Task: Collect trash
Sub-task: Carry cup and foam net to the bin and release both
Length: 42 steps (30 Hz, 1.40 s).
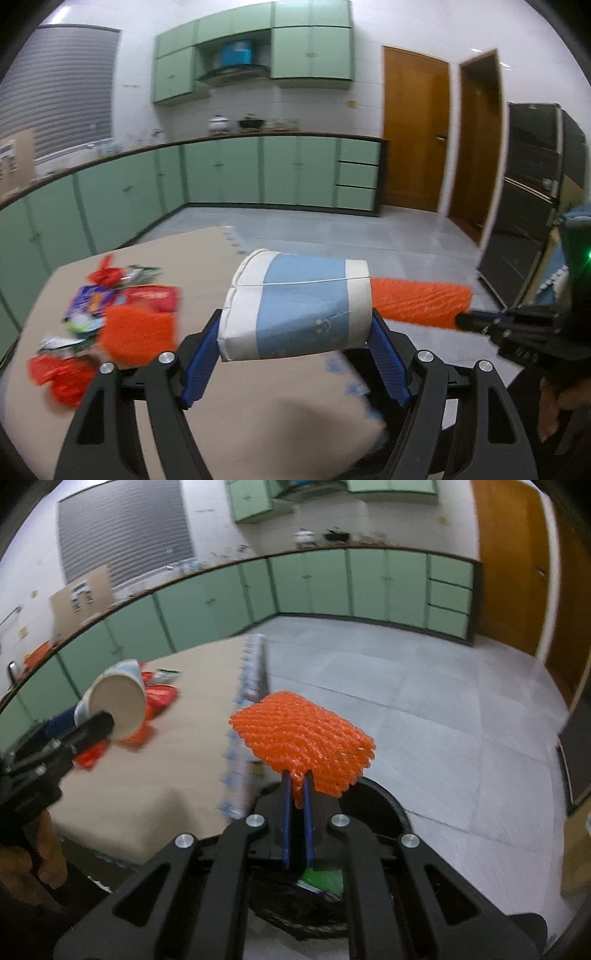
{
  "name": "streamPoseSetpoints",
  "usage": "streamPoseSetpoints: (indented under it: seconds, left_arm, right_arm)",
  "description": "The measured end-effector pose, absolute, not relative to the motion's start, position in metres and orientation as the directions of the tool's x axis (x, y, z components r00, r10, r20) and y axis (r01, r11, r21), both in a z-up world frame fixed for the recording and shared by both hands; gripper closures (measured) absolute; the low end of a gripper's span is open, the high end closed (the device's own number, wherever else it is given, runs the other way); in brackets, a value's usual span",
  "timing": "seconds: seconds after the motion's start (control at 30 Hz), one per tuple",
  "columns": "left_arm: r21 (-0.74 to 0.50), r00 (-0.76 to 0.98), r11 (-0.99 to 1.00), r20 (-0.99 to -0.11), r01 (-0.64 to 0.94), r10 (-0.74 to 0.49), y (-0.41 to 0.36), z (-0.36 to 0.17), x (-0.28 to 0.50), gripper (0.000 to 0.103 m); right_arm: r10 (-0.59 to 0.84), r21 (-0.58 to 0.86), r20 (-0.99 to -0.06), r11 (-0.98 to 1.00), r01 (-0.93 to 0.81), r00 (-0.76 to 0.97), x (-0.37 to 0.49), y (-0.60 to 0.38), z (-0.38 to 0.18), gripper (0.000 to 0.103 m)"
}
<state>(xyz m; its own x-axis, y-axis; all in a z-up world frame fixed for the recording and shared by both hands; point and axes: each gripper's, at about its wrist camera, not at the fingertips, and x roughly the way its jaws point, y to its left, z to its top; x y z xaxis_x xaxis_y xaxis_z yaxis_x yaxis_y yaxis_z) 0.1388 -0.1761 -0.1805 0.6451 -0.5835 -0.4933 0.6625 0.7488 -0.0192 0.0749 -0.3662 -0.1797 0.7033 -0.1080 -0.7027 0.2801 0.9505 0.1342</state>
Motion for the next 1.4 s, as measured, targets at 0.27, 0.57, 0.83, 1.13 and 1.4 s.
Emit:
streamPoseSetpoints:
  seconds: [0.27, 0.57, 0.83, 1.13, 1.4]
  left_arm:
    - [-0.035, 0.547, 0.664, -0.536, 0.747, -0.643, -0.245, -0.209, 0.132, 0.029]
    - [-0.048, 0.476, 0.634, -0.618, 0.772, -0.626, -0.283, -0.253, 0.14, 0.028]
    - [-0.054, 0.472, 0.638, -0.626, 0.768, -0.621, -0.286, -0.257, 0.143, 0.026]
    - [-0.045, 0.535, 0.687, -0.591, 0.725, -0.603, -0.253, -0.235, 0.144, 0.025]
    - [-0.027, 0.647, 0.8, -0.572, 0.599, -0.504, -0.177, -0.218, 0.153, 0.025]
  right_arm:
    - [-0.103, 0.173, -0.747, 0.924, 0.341, 0.657, 0.069, -0.398, -0.22, 0.098]
    - [-0.06, 0.212, -0.792, 0.906, 0.367, 0.607, 0.081, -0.422, -0.25, 0.089]
    - [-0.073, 0.215, -0.787, 0.899, 0.383, 0.612, 0.079, -0.427, -0.247, 0.079]
    - [-0.076, 0.211, -0.763, 0.909, 0.359, 0.642, 0.076, -0.42, -0.23, 0.079]
    - [0.007, 0.211, -0.719, 0.955, 0.208, 0.695, 0.099, -0.365, -0.197, 0.076]
